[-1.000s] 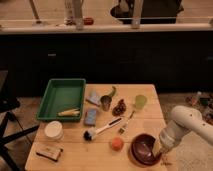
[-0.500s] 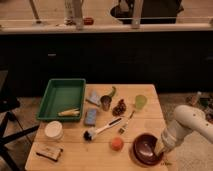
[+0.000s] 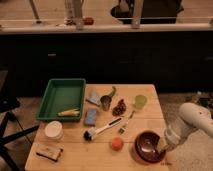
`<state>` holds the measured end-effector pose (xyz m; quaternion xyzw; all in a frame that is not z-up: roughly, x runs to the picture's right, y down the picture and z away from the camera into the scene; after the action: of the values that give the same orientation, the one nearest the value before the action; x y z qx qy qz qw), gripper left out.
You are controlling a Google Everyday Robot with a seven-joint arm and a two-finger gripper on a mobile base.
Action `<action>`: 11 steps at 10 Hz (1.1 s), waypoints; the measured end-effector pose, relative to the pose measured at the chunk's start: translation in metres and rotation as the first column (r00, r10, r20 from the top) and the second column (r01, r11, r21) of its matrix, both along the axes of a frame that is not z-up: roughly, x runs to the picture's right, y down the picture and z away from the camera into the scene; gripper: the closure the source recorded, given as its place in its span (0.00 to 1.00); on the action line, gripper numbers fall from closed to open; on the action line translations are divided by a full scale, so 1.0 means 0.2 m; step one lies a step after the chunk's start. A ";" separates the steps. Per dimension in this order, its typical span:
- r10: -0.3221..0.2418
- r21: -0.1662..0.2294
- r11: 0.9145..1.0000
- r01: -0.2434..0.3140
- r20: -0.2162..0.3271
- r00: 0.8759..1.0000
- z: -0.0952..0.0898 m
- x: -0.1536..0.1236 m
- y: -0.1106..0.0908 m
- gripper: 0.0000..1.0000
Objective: Stack bowls into tray
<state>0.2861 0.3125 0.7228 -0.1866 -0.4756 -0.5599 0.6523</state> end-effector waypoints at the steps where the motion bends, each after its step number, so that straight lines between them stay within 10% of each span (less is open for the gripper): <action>1: 0.000 -0.002 1.000 0.000 0.008 1.000 -0.01 0.00 -0.03 1.00; 11: -0.066 -0.006 0.998 0.066 0.042 0.997 -0.01 -0.16 -0.31 1.00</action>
<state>0.2541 0.2511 0.7214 -0.1928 -0.4848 -0.5831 0.6227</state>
